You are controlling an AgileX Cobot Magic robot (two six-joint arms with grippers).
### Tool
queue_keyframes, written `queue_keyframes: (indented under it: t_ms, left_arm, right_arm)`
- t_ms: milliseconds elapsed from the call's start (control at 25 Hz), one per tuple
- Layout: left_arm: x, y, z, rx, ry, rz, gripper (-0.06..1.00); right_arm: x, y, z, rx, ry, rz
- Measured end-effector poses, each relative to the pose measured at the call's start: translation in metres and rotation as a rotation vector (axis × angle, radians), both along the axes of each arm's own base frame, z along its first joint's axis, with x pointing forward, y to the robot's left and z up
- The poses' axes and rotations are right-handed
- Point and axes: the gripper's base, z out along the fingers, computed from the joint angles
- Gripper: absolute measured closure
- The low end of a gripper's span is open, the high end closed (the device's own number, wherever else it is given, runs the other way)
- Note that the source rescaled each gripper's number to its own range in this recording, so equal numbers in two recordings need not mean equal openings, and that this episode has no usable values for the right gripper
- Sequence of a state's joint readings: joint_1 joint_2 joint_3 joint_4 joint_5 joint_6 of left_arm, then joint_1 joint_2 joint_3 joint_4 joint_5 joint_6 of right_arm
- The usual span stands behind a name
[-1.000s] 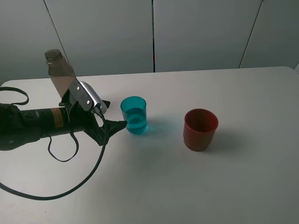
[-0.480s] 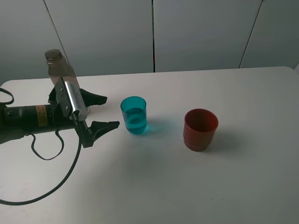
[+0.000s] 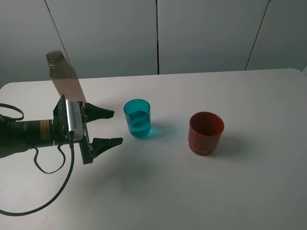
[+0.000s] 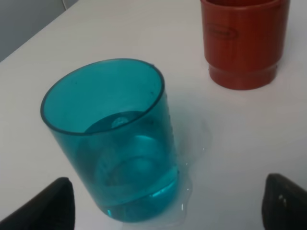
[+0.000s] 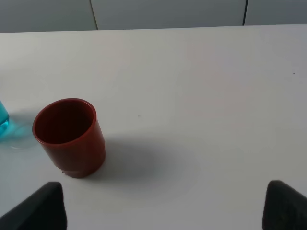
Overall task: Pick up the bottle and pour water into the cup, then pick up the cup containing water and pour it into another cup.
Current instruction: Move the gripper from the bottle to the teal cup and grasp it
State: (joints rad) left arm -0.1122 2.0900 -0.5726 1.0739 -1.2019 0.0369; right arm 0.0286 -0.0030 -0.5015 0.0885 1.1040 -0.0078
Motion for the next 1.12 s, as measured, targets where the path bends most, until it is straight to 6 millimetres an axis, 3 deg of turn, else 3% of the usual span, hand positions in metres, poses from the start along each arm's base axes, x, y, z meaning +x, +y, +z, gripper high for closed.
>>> queue_keyframes:
  t_ms: [440,880,1120]
  left_arm:
    - [0.047,-0.007,-0.005,-0.011,-0.039,-0.040,-0.04]
    - [0.067,-0.022,-0.028,0.010,0.012,-0.135,-0.04]
    - [0.076,-0.041,-0.031,-0.009,0.003,-0.192,-0.04]
  right_arm:
    - [0.000,0.000,0.000,0.000,0.000,0.000]
    - [0.000,0.000,0.000,0.000,0.000,0.000]
    - [0.000,0.000,0.000,0.000,0.000,0.000]
